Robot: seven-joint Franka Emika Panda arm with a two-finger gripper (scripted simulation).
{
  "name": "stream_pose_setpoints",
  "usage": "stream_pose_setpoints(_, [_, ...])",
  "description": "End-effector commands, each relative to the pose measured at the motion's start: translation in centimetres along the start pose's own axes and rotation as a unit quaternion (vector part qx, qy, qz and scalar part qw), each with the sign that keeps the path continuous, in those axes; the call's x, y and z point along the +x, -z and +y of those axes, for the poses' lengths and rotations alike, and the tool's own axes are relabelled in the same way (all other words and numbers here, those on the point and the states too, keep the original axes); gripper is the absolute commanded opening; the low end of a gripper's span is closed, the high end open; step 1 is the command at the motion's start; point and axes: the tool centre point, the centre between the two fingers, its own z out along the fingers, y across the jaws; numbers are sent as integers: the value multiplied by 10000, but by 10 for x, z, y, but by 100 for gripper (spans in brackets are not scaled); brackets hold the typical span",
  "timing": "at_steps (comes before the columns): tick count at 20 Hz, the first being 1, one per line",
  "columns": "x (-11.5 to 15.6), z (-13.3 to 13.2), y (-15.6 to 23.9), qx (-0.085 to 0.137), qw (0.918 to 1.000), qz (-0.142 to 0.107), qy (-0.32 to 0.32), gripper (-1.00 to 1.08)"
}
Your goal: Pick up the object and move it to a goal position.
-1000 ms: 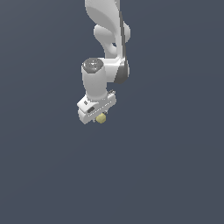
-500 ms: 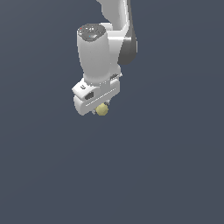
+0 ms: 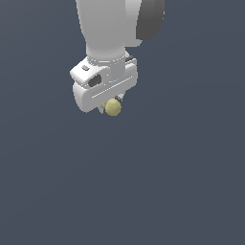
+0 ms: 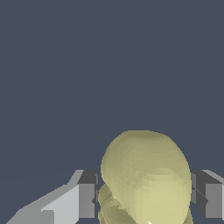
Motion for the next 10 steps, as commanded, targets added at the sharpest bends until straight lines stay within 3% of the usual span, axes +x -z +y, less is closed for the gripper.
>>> stream_pose_setpoints(1, [6,2,20,5,10000,-5,-1,-100])
stream_pose_setpoints(10, [20,8,62,5,10000,-6,-3,-100])
